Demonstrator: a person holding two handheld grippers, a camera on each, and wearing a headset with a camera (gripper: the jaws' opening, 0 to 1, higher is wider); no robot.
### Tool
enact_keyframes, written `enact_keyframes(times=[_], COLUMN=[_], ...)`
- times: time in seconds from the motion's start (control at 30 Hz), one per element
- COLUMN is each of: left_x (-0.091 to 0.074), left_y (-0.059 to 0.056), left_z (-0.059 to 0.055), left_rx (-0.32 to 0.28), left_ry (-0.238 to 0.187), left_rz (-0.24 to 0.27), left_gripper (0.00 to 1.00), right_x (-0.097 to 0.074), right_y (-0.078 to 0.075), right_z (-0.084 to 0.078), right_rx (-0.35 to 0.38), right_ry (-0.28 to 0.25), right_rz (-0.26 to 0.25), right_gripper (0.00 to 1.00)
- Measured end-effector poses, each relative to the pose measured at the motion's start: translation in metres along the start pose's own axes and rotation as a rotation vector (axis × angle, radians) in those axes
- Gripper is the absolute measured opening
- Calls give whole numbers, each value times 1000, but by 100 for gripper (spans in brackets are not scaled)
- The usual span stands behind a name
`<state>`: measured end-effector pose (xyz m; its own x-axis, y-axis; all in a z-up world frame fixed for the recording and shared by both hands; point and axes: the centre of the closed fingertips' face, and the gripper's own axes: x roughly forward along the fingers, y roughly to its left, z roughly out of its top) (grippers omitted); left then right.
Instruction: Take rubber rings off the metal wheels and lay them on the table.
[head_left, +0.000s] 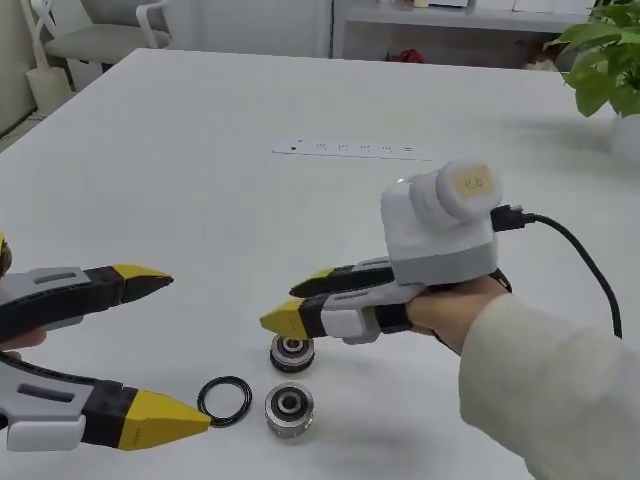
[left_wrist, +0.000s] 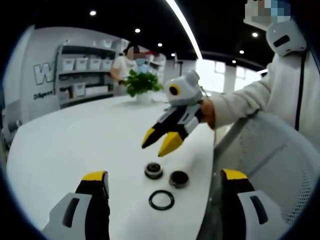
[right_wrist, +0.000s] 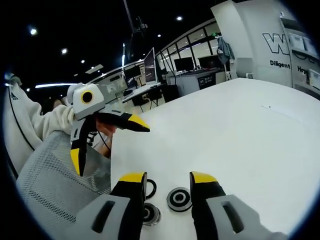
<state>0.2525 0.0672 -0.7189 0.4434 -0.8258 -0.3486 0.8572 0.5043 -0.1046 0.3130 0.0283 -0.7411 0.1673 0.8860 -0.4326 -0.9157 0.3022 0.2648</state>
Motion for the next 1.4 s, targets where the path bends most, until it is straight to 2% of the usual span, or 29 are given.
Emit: enact_keyframes(times=[0.4,0.87,1.07,1.2,1.33,1.4], left_x=[0,-1,-2,-3,-1,-1], left_y=[0,1,3,4,6,5], left_z=[1,3,8,18,23,29], left_rx=[0,6,10,20,44,66], left_ry=[-3,-9,-21,-39,-17,-22], left_rz=[-1,3,10,15,18,13], left_gripper=[93,92,92,92,91,91], right_x=[-11,-16,-16,-15,-16,-15], right_y=[-10,-18,-20,-22,-23,-23], right_z=[2,-21,-29,-35,-38,-39], right_rx=[-32,-44,-45,-37,-34,-34], right_ry=[-17,56,83,98,107,111], right_rz=[-18,-33,-33,-33,-32,-31], right_gripper=[39,42,42,42,42,42])
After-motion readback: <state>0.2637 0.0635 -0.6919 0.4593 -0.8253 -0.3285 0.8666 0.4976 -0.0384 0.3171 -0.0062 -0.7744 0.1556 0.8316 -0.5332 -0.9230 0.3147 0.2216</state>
